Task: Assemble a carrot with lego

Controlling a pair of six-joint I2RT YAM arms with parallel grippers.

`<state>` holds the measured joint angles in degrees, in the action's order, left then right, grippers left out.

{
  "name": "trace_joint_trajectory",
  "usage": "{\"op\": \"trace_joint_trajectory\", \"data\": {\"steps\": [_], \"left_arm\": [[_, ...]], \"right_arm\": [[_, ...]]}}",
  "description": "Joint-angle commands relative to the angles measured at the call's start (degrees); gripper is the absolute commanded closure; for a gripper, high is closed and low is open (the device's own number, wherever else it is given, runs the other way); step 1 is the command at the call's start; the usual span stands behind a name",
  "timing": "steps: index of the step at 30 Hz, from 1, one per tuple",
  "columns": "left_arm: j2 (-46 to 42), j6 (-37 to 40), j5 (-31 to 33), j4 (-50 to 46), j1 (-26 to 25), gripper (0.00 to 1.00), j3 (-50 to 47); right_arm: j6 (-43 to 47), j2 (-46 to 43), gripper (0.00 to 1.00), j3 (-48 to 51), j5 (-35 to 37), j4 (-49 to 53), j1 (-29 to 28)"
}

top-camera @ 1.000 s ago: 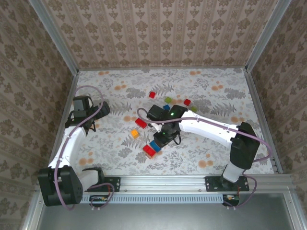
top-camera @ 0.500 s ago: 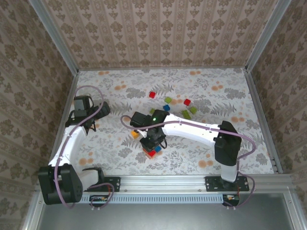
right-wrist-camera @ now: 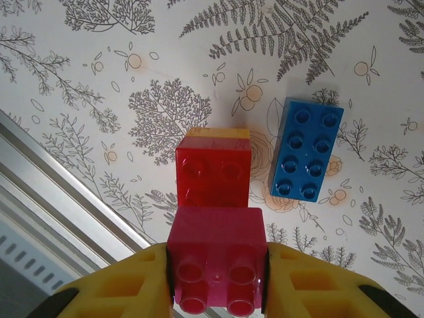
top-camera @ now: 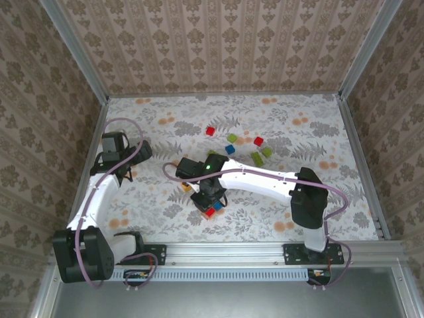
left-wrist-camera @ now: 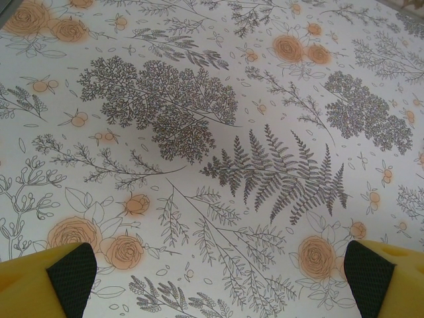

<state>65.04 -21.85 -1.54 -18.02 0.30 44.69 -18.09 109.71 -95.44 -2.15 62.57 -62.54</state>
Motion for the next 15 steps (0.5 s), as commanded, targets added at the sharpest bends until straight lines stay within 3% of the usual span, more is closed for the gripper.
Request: {"op": "trace_joint_trajectory", "data": {"steps": [1, 15], "left_arm": [[0.09, 0.51, 0.32, -1.38, -0.44, 0.00, 1.68], [0.34, 0.61, 0.33, -1.36, -0.40, 0.00, 1.76]], "right_arm": [[-0.91, 1.12, 0.67, -0.34, 0.57, 1.13, -0.40], [-0.91, 2.09, 0.67, 1.61, -1.28, -0.51, -0.42]]}}
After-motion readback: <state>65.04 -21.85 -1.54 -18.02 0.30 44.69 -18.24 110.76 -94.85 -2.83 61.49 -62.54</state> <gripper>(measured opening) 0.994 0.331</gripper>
